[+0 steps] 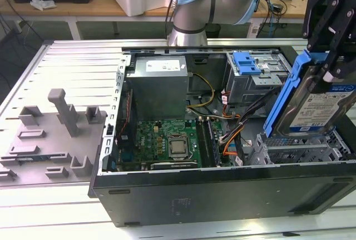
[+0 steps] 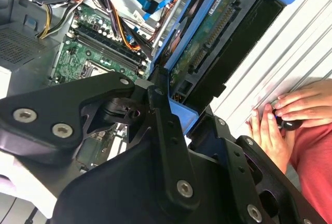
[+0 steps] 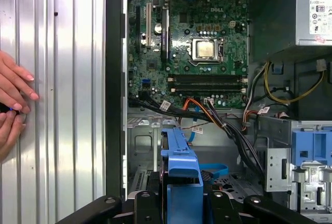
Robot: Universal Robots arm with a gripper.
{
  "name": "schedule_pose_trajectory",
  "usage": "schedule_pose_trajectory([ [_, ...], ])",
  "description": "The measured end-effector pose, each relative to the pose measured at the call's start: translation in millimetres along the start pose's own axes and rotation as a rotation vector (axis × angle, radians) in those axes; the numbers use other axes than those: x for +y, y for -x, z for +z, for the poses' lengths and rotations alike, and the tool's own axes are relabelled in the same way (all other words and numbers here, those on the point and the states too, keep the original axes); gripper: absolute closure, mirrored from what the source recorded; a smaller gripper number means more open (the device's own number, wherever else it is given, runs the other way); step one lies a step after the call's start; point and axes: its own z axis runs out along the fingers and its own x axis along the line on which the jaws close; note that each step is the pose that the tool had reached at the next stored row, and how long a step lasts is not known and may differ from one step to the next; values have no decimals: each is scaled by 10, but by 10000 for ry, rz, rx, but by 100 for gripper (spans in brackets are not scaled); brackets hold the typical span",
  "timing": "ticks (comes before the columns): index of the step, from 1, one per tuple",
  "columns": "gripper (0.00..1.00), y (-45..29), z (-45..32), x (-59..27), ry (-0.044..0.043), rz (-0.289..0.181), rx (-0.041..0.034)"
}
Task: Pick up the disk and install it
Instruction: 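Insert the disk into the insertion slot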
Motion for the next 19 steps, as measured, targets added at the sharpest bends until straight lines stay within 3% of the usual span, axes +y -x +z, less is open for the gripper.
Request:
schedule_pose_trajectory([
  [19, 63, -3, 74, 0, 0, 0, 0],
])
